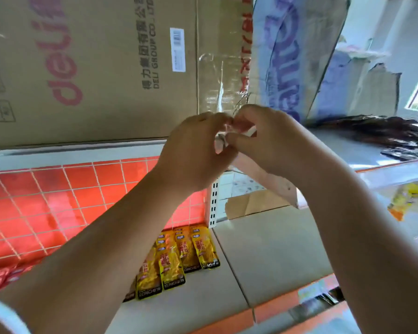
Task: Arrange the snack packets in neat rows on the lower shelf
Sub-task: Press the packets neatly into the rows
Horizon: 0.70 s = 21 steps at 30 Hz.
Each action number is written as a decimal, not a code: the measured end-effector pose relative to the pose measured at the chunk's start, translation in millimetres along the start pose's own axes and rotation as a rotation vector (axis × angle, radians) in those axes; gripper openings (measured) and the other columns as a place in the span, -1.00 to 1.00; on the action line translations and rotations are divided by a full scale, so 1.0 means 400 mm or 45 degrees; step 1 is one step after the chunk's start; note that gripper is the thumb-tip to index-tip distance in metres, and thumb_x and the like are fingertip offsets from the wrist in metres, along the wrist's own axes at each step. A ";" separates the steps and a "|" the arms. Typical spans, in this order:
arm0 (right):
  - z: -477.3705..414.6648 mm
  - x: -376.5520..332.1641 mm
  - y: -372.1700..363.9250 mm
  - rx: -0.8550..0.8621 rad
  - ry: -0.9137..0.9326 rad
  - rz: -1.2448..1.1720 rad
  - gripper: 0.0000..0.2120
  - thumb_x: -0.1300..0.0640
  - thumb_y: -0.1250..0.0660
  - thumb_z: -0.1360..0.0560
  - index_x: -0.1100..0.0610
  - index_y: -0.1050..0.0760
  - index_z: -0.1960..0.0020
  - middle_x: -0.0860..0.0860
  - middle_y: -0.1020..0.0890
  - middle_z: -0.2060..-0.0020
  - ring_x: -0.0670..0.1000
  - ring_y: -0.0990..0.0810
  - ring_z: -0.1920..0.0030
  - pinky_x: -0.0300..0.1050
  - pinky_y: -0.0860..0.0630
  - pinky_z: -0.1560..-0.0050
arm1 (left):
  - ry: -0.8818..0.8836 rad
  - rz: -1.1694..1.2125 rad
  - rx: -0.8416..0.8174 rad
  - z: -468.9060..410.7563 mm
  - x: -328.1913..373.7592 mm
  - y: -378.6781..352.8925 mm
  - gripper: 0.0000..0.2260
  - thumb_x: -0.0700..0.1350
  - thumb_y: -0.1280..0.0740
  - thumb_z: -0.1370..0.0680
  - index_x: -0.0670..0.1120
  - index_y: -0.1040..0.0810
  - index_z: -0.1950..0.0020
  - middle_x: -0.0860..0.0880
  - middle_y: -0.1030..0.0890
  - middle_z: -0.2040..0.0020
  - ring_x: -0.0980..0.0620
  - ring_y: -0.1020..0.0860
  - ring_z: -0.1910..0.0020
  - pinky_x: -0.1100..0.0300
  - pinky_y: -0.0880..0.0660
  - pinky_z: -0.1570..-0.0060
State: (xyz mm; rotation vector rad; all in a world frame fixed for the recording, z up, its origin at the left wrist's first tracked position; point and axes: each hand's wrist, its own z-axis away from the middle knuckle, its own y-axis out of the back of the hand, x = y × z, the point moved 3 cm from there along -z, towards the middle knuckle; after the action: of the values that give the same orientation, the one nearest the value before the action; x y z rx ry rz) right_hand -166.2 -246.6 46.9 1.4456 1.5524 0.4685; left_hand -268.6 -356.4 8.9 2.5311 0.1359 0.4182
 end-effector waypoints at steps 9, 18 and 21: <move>-0.017 0.359 0.162 -0.204 -0.002 0.021 -0.77 -0.11 -0.41 -0.52 -0.02 -0.59 -0.11 -0.06 -0.62 -0.01 0.01 -0.60 0.02 0.01 -0.55 -0.09 | 0.158 -0.036 -0.650 -0.204 0.176 -0.250 -0.67 0.11 -0.43 -0.48 0.13 -0.66 -0.24 0.15 -0.64 -0.01 0.08 -0.65 0.07 0.16 -0.56 0.00; -0.142 0.824 0.330 -0.369 -0.016 0.367 -0.92 0.13 -0.38 -0.54 -0.02 -0.60 -0.01 0.02 -0.63 0.03 0.07 -0.59 -0.01 -0.12 -0.42 0.05 | 0.205 -0.313 -1.000 -0.419 0.340 -0.553 -0.82 0.13 -0.42 -0.54 0.17 -0.66 -0.12 0.25 -0.59 0.06 0.13 -0.58 -0.02 0.14 -0.54 -0.11; -0.188 0.934 0.351 -0.482 -0.072 0.671 -0.84 0.01 -0.40 -0.53 0.02 -0.63 -0.07 0.05 -0.65 -0.05 0.08 -0.60 -0.08 -0.15 -0.43 -0.01 | 0.139 -0.457 -1.155 -0.468 0.404 -0.659 -0.73 0.21 -0.40 -0.54 0.13 -0.65 -0.16 0.14 -0.64 -0.05 0.05 -0.59 -0.04 0.02 -0.57 -0.14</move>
State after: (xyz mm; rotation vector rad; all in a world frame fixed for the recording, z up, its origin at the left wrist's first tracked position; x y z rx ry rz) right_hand -99.9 154.0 58.8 1.5358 0.9553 0.9655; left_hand -178.3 -9.5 55.3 1.5544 0.3457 0.3600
